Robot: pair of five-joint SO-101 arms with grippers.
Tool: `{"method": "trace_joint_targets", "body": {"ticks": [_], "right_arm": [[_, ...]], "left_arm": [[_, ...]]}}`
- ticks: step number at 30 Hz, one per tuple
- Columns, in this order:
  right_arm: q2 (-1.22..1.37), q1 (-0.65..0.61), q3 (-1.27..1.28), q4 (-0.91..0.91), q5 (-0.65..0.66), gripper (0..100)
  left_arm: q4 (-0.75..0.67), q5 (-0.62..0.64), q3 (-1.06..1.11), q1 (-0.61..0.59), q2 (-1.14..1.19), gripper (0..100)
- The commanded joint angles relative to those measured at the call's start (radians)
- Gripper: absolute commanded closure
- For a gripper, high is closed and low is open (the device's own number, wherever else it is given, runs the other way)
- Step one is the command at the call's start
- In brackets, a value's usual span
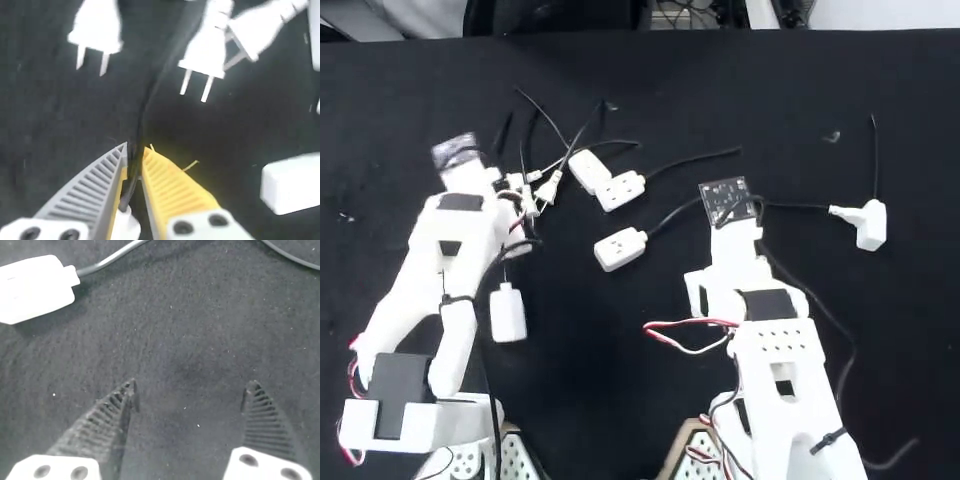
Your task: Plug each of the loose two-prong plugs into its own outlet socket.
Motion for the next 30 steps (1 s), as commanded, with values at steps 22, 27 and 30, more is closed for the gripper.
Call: {"method": "trace_joint_targets", "body": {"ticks": [22, 27, 30], "right_arm": [[-0.03, -0.003, -0.005, -0.009, -0.003, 68.2], [-0.03, -0.006, -0.005, -0.009, -0.003, 68.2], [-0.03, -0.005, -0.005, -0.009, -0.003, 68.2]], "left_arm": [[0.284, -0.961, -0.547, -0.246, 0.058, 82], [0.262, -1.547, -0.539, -0.291, 0.066, 82], [0.181, -1.761, -0.394, -0.231, 0.066, 83]]}}
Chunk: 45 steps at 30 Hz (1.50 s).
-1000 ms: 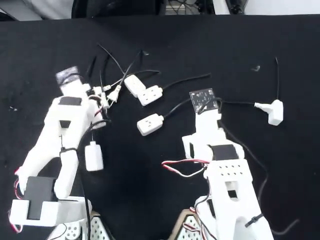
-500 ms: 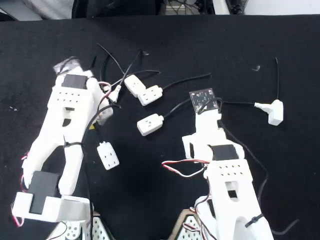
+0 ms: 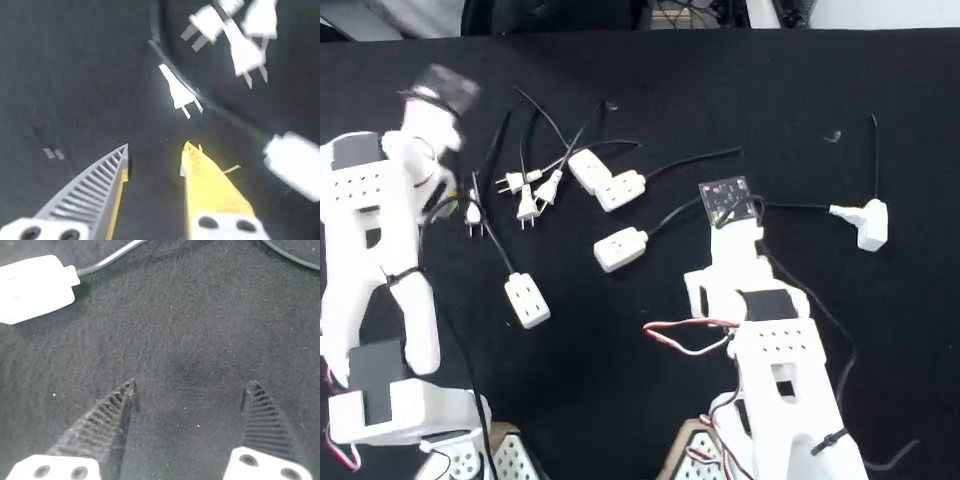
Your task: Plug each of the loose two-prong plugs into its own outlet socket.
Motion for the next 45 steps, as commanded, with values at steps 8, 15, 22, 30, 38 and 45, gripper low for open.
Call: {"method": "trace_joint_targets", "body": {"ticks": [8, 15, 22, 30, 38, 45], "right_arm": [[-0.03, -0.003, -0.005, -0.009, -0.003, 68.2], [-0.028, -0.003, -0.005, -0.009, -0.003, 68.2], [-0.028, -0.003, -0.005, -0.011, -0.003, 68.2], [-0.03, -0.002, -0.005, -0.008, -0.003, 68.2], [-0.03, 0.068, -0.01, -0.008, -0.003, 68.1], [-0.03, 0.068, -0.012, -0.011, -0.003, 68.1]], "left_arm": [[-0.201, -0.316, 0.303, 0.127, -0.014, 80], [-0.11, -0.353, 0.374, 0.196, -0.018, 79], [-0.12, -0.301, 0.581, 0.369, -0.181, 79], [-0.738, 0.126, 0.843, 0.547, -0.272, 79], [-0.75, 0.29, 0.814, 0.441, -0.284, 79], [-0.292, 0.247, 0.527, 0.288, -0.265, 79]]}}
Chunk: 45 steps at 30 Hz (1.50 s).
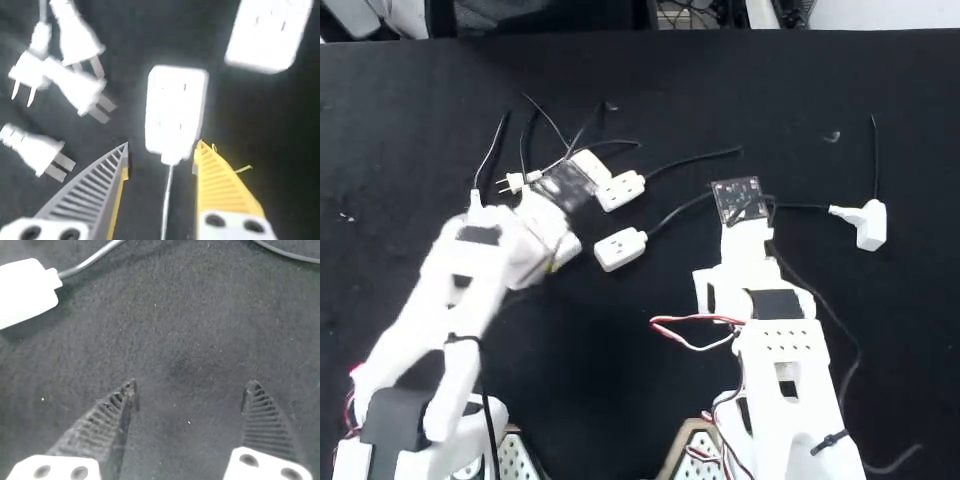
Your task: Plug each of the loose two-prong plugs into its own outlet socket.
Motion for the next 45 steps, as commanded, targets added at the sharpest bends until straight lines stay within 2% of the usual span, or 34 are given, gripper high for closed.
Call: {"method": "trace_joint_targets", "body": {"ticks": [1, 5, 11, 15, 22, 24, 27, 29, 31, 36, 41, 45], "right_arm": [[-0.03, 0.015, -0.012, -0.011, -0.003, 68.1], [-0.03, 0.015, -0.012, -0.009, -0.003, 68.1], [-0.03, 0.015, -0.005, -0.009, -0.003, 68.1], [-0.03, 0.015, -0.005, -0.009, -0.003, 68.1], [-0.03, 0.015, -0.005, -0.009, -0.003, 68.1], [-0.03, 0.017, -0.005, -0.009, -0.003, 68.1], [-0.03, 0.017, -0.005, -0.009, -0.003, 68.1], [-0.03, 0.017, -0.005, -0.009, -0.003, 68.1], [-0.03, 0.017, -0.005, -0.009, -0.003, 68.1], [-0.03, 0.017, -0.005, -0.009, -0.003, 68.1], [-0.03, 0.017, -0.005, -0.009, -0.003, 68.1], [-0.03, 0.017, -0.005, -0.009, -0.003, 68.1]], "left_arm": [[0.12, -0.015, -0.131, -0.054, -0.003, 79], [0.023, -0.017, -0.102, -0.041, 0.087, 79], [0.034, -0.014, -0.147, 0.022, 0.253, 79], [0.032, -0.014, -0.225, 0.016, 0.325, 79], [-0.063, -0.015, -0.231, 0.024, 0.397, 79], [-0.077, -0.02, -0.202, 0.036, 0.422, 82], [-0.078, -0.02, -0.197, 0.041, 0.433, 98], [-0.072, -0.021, -0.191, 0.031, 0.422, 95], [-0.071, -0.046, -0.179, 0.013, 0.376, 98], [-0.029, -0.249, -0.062, -0.042, 0.117, 97], [0.195, -0.479, 0.108, -0.039, -0.224, 97], [0.324, -0.588, 0.249, 0.047, -0.42, 97]]}}
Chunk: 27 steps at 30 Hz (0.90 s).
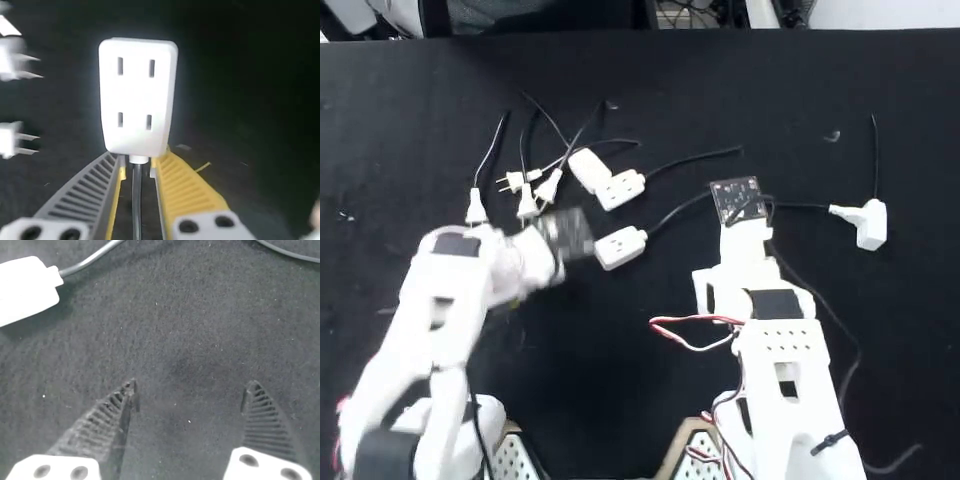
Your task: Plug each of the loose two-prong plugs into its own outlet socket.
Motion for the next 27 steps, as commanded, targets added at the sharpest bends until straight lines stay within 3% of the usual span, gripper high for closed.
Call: {"method": "trace_joint_targets", "body": {"ticks": [1, 7, 11, 16, 23, 27], "right_arm": [[-0.03, 0.018, -0.005, -0.009, -0.003, 68.1], [-0.03, 0.018, -0.005, -0.009, -0.003, 68.1], [-0.03, 0.018, -0.005, -0.009, -0.003, 68.1], [-0.03, 0.018, -0.005, -0.009, -0.003, 68.1], [-0.03, 0.017, -0.008, -0.009, -0.003, 68.1], [-0.03, 0.018, -0.01, -0.009, -0.003, 68.2]], "left_arm": [[0.081, -0.078, 0.087, 0.091, -0.183, 97], [0.038, -0.04, 0.232, 0.245, -0.258, 97], [0.0, 0.103, 0.237, 0.22, -0.244, 96], [0.052, 0.204, 0.214, 0.136, -0.253, 76], [0.048, 0.264, 0.143, 0.122, -0.252, 80], [-0.075, 0.368, 0.176, 0.081, -0.242, 80]]}}
